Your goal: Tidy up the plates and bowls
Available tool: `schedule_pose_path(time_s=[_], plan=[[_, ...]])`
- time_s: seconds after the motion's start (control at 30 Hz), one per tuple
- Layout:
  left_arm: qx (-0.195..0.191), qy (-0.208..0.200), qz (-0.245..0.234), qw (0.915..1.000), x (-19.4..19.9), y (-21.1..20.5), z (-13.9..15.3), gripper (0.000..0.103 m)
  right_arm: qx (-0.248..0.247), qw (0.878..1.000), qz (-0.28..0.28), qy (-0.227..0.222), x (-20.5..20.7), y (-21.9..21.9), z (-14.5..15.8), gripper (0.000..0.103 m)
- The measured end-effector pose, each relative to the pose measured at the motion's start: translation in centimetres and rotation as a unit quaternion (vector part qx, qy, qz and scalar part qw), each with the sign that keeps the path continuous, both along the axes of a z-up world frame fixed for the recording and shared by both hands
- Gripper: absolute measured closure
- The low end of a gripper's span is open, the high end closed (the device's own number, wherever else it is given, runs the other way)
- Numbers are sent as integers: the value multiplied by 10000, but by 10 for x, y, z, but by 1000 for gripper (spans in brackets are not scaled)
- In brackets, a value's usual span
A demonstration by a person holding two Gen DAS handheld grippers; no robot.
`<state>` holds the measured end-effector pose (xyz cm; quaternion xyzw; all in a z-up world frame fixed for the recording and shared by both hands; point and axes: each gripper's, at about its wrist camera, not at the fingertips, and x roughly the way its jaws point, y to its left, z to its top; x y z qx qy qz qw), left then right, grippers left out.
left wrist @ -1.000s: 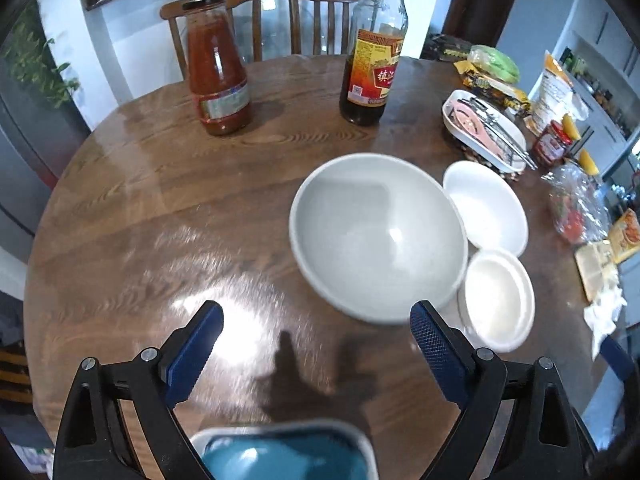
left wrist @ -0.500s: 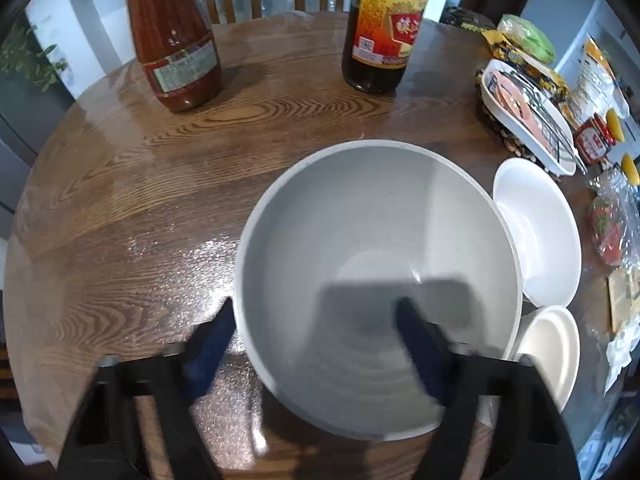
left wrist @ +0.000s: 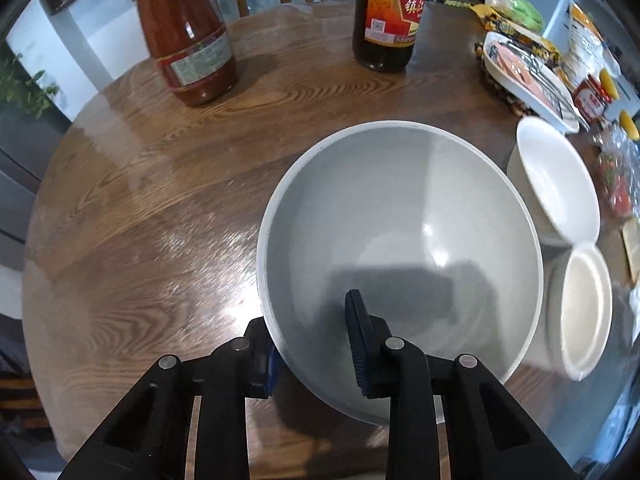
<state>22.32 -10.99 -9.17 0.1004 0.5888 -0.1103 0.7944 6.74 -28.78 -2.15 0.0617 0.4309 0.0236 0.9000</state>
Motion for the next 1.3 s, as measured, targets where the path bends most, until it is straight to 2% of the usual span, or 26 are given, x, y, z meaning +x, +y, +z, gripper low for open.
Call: schedule_pose_path(time_s=[0.2, 0.37, 0.5, 0.63, 0.83, 1.13, 1.17, 1.23, 1.3], plan=[[136, 195, -233, 9994, -19, 28, 2, 74, -3, 9997, 227, 0, 7, 20, 2, 0], [29, 322, -259, 9991, -34, 50, 0, 74, -15, 9989, 462, 14, 17, 40, -1, 0], [-15, 305, -286, 9991, -44, 59, 0, 74, 15, 9978, 661, 31, 29, 57, -3, 0], [-95, 243, -175, 9995, -49, 65, -2, 74, 136, 9939, 1092, 21, 44, 82, -6, 0], [-154, 148, -107, 9997, -43, 72, -2, 74, -128, 9893, 1441, 182, 74, 117, -19, 1], [-432, 222, 39, 9988, -34, 83, -4, 73, -505, 9835, 1611, 643, 113, 134, -42, 4], [-460, 227, 52, 9987, -34, 83, -4, 73, -480, 9827, 1638, 718, 115, 135, -45, 7], [-511, 246, 60, 9984, -33, 84, -4, 73, -410, 9799, 1709, 941, 119, 137, -52, 22], [-535, 259, 54, 9982, -32, 83, -5, 73, -333, 9771, 1749, 1164, 121, 139, -59, 48]])
